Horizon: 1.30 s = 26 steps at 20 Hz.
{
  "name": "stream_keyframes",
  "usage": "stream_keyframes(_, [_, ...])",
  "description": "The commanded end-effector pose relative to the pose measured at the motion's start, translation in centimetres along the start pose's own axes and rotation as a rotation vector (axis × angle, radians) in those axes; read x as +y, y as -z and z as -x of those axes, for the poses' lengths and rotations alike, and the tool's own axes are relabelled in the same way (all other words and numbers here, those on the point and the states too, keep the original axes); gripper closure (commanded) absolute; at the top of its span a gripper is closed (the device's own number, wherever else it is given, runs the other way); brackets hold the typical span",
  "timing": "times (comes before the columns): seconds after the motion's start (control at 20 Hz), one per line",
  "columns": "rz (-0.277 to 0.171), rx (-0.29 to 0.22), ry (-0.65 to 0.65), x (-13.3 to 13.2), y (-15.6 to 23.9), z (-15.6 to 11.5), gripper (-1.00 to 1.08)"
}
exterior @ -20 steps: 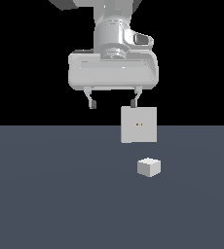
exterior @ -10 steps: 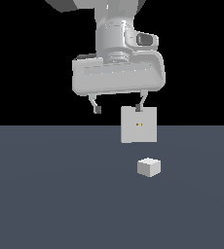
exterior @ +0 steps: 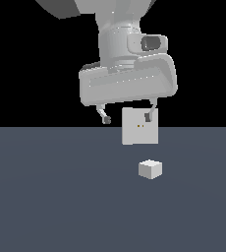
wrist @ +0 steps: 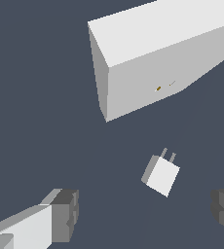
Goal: Plug the charger into the wall socket.
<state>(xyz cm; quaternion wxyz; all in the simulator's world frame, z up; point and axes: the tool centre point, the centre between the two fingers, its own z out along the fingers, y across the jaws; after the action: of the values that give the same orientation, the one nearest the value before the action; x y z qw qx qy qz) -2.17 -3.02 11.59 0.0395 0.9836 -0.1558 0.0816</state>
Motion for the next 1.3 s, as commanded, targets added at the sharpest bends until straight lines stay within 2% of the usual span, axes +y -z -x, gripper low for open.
stream_keyframes(0.0, [0.009, 0.029, -0.045, 0.4, -0.5, 0.1, -0.92])
stream_keyframes(1.25, [0.106, 0.276, -0.431, 4.1, -4.4, 0.9, -0.92])
